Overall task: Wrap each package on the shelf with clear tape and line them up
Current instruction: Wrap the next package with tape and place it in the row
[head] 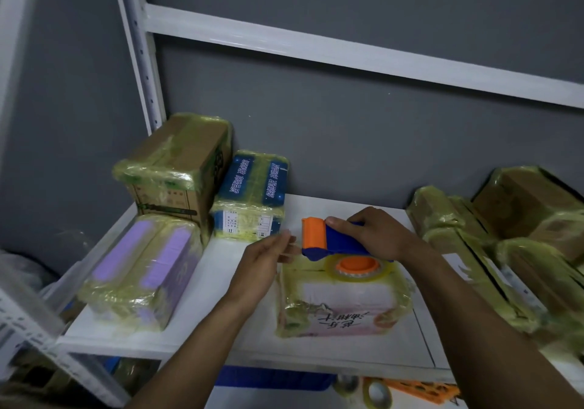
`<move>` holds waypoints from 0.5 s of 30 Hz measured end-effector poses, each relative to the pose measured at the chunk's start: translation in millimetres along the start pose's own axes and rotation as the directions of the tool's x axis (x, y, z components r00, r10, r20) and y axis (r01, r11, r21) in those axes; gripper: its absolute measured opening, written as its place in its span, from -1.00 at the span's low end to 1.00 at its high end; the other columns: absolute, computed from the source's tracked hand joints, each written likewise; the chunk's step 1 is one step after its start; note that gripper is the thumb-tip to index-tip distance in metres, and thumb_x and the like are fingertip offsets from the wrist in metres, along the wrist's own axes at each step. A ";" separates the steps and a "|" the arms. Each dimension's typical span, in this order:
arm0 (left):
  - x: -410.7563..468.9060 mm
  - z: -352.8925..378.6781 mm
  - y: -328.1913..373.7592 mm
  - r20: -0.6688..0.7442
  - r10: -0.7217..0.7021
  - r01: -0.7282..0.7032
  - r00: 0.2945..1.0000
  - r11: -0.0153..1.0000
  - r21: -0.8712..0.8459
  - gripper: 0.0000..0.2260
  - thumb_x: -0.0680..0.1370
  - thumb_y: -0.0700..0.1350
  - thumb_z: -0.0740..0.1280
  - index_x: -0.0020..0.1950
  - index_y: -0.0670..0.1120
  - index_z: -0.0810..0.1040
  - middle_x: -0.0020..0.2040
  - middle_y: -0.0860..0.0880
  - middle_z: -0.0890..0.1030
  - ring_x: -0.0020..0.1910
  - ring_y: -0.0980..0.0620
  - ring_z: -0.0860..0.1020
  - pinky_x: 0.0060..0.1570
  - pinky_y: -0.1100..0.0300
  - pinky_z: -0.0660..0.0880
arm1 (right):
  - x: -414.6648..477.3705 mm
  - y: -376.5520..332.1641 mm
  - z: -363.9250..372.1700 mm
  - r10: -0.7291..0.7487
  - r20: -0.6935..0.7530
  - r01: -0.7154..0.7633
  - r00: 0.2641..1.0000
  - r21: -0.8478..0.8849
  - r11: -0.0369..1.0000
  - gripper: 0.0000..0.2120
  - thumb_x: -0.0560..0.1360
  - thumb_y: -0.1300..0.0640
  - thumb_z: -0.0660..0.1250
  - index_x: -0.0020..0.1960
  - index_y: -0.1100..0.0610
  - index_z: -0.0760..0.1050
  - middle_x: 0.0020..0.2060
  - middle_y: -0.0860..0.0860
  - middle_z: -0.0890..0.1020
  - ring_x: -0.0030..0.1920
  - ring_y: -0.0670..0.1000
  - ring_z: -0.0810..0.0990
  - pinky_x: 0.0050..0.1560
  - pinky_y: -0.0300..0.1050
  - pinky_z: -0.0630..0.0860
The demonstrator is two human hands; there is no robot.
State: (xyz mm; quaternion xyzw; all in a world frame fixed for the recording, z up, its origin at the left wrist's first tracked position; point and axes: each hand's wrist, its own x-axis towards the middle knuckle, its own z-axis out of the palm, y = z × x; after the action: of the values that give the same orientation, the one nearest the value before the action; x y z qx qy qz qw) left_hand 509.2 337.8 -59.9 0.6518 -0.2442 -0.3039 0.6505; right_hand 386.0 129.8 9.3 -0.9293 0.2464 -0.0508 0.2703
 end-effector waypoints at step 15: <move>0.4 12.6 7.7 -0.089 0.118 -0.115 0.989 0.993 0.038 -0.82 0.59 -0.19 0.42 -0.13 0.04 0.72 -0.22 0.12 0.72 -0.27 0.25 0.62 -0.31 0.40 0.50 | -9.7 7.6 1.9 -0.018 -0.026 0.020 0.999 0.072 0.997 -0.24 0.39 -0.63 0.15 -0.48 0.06 0.29 -0.56 0.01 0.33 -0.53 0.00 0.32 -0.30 -0.08 0.29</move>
State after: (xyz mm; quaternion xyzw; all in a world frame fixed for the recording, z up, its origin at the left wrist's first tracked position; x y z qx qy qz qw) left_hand 501.0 328.4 -51.9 0.6603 -0.2569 -0.2313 0.6667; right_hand 374.7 129.8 4.0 -0.9205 0.2390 -0.0742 0.3001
